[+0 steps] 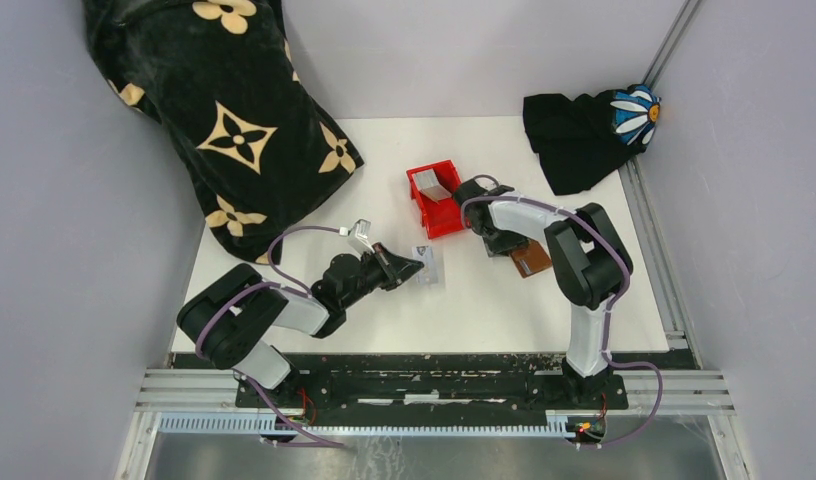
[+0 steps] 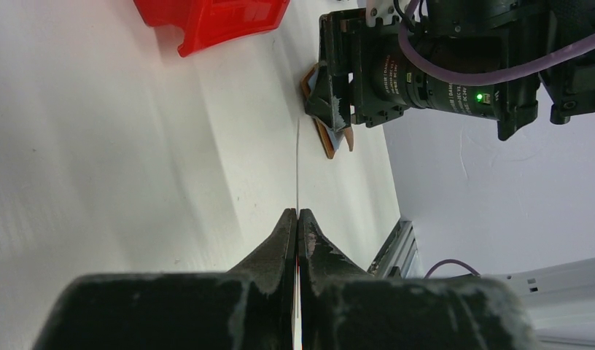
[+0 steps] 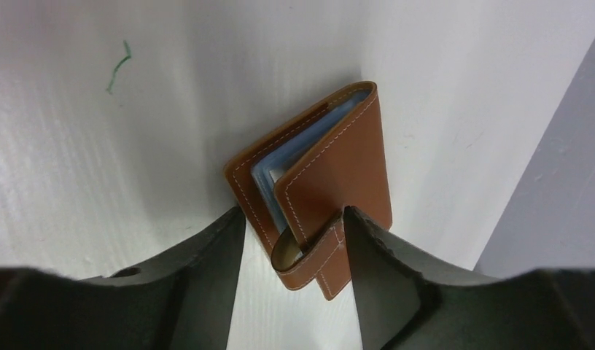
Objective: Put the credit cards into the card holder
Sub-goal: Turn over the card holder at the center of the board.
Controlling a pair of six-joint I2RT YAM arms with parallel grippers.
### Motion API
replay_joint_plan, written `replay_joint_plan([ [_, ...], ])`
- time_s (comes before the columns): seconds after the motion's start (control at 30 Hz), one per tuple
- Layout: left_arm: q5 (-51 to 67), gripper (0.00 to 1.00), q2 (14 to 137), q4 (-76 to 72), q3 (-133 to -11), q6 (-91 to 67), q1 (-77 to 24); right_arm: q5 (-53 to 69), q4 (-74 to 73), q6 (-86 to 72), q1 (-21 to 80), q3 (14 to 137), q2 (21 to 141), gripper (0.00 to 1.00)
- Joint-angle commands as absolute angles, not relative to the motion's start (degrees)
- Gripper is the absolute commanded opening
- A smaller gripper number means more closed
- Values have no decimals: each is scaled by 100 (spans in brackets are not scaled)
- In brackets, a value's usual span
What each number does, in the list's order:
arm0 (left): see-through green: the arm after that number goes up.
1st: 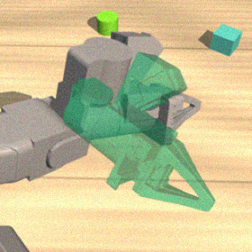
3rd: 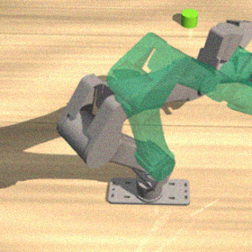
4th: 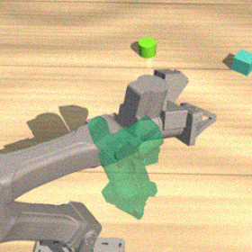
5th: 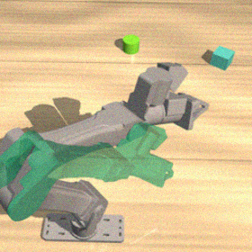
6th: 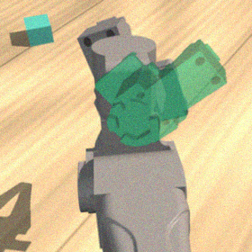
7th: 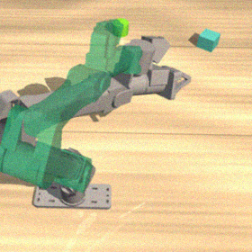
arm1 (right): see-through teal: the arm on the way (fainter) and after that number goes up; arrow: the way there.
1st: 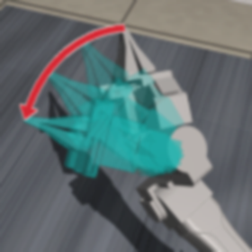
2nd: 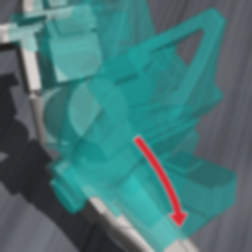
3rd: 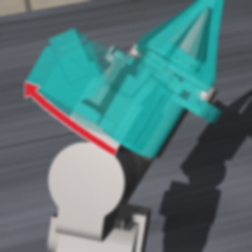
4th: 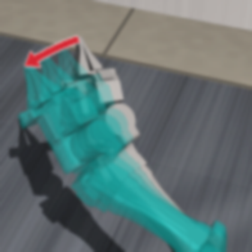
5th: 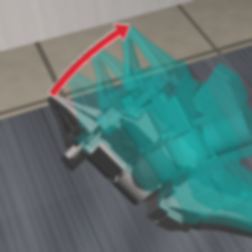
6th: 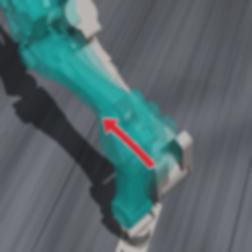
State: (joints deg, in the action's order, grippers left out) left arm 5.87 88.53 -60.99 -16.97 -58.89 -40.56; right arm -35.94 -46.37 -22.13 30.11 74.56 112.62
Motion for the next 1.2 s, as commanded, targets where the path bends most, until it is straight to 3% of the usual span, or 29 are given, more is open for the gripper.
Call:
replay_joint_plan([
  [0.0, 545, 3, 8910, -6480, -1681, -5708, -3999, -3559, -4759, -2466, 2833, 7444, 11584, 52],
  [0.07, 545, 3, 8908, -6508, -1671, -5714, -3996, -3499, -4741, -2537, 2760, 7394, 11575, 40],
  [0.2, 545, 3, 8856, -6523, -1635, -5713, -3988, -3549, -4753, -2630, 2750, 7319, 11424, 27],
  [0.37, 526, 3, 8640, -6401, -1618, -5682, -3995, -3374, -4701, -2663, 2798, 7181, 10898, 2],
  [0.6, 330, 3, 8053, -5865, -1626, -5464, -3999, -2826, -4611, -2748, 3188, 6994, 9844, 2],
  [0.9, -12, 3, 7044, -4821, -1661, -5125, -3999, 39, -3411, -3486, 3388, 6510, 8263, 2],
  [1.17, -301, 3, 6146, -3855, -1731, -4808, -3995, 1786, -1726, -4643, 3368, 5776, 8233, 2],
])
